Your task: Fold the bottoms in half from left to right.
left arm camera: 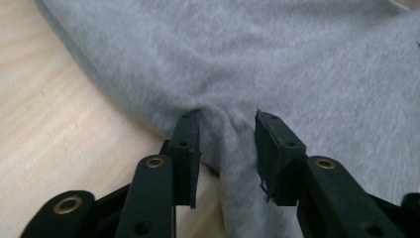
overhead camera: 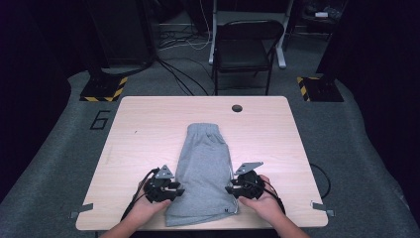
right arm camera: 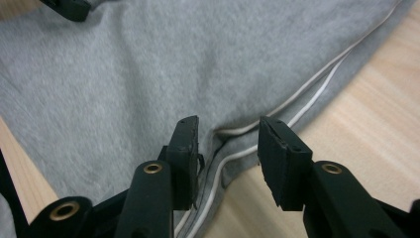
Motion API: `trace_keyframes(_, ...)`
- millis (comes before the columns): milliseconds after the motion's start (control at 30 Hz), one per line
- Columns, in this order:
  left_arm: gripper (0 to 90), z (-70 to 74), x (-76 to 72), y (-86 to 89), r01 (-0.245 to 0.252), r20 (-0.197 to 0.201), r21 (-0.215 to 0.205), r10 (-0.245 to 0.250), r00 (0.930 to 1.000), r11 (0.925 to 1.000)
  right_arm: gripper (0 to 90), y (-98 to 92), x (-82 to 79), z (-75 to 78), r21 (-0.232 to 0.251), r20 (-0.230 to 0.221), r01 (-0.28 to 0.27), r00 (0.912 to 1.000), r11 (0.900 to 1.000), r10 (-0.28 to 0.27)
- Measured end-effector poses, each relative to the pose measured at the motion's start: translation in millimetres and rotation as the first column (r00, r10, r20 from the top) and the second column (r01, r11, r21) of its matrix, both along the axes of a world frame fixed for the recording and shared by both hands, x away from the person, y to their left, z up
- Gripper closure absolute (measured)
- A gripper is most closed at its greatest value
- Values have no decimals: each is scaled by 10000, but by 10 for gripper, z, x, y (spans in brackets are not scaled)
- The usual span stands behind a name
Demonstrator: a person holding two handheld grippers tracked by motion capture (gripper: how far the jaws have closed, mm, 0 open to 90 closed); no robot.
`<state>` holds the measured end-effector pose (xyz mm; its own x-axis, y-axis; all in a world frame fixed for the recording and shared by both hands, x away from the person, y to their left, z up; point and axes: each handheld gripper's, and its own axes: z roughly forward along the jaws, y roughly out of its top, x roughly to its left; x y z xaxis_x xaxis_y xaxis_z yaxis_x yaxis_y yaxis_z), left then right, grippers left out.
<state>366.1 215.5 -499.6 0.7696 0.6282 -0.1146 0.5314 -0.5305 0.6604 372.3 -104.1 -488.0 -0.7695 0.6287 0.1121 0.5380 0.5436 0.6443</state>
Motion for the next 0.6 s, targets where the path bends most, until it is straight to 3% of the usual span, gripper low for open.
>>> trace_keyframes(300, 552, 244, 282, -54, -320, 677, -229, 335, 9971, 9992, 578, 21, 136, 192, -18, 701, -237, 9973, 9997, 238)
trace_keyframes(500, 550, 490, 524, -35, -692, 943, -821, 769, 9926, 9942, 560, 73, 302, 392, -37, 1222, -260, 9922, 9997, 263)
trace_keyframes(600, 545, 553, 625, -37, -775, 970, -973, 870, 9915, 9922, 560, 90, 405, 453, 87, 1168, -293, 9928, 9995, 281)
